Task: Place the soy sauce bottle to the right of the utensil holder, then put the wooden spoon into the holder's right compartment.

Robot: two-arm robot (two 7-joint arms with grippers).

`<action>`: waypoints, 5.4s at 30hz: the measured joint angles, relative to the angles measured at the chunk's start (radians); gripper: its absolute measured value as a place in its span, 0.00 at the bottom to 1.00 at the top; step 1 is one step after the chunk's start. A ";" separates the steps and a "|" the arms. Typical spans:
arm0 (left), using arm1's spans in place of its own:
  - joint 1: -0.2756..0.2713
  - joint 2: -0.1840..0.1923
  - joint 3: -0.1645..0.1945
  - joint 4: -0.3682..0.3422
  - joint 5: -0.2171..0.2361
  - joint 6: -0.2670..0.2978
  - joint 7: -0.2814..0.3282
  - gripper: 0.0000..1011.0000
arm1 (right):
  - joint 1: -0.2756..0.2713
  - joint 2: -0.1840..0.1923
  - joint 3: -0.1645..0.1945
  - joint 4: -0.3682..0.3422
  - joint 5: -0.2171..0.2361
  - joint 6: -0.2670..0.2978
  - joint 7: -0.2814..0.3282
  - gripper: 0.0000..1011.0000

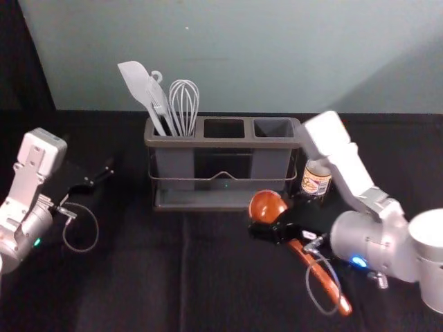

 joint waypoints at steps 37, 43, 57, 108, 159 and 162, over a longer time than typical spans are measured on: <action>0.000 0.000 0.000 0.000 0.000 0.000 0.000 0.99 | -0.301 0.026 0.154 -0.092 0.085 -0.933 -0.134 0.83; 0.000 0.000 0.000 0.000 0.000 0.000 0.000 0.99 | -0.301 0.025 0.154 -0.092 0.085 -0.932 -0.133 0.83; 0.000 0.000 0.000 0.000 0.000 0.000 0.000 0.99 | -0.287 0.026 0.156 -0.090 0.094 -0.935 -0.134 0.83; 0.000 0.000 0.000 0.000 0.000 0.000 0.000 0.99 | 0.388 -0.131 -0.040 0.629 0.255 -1.157 -0.039 0.83; 0.000 0.000 0.000 0.000 0.000 0.000 0.000 0.99 | 0.311 -0.130 -0.028 0.680 0.239 -1.207 -0.024 0.99; 0.000 0.000 0.000 0.000 0.000 0.000 0.000 0.99 | 0.310 -0.129 -0.027 0.678 0.237 -1.206 -0.026 0.99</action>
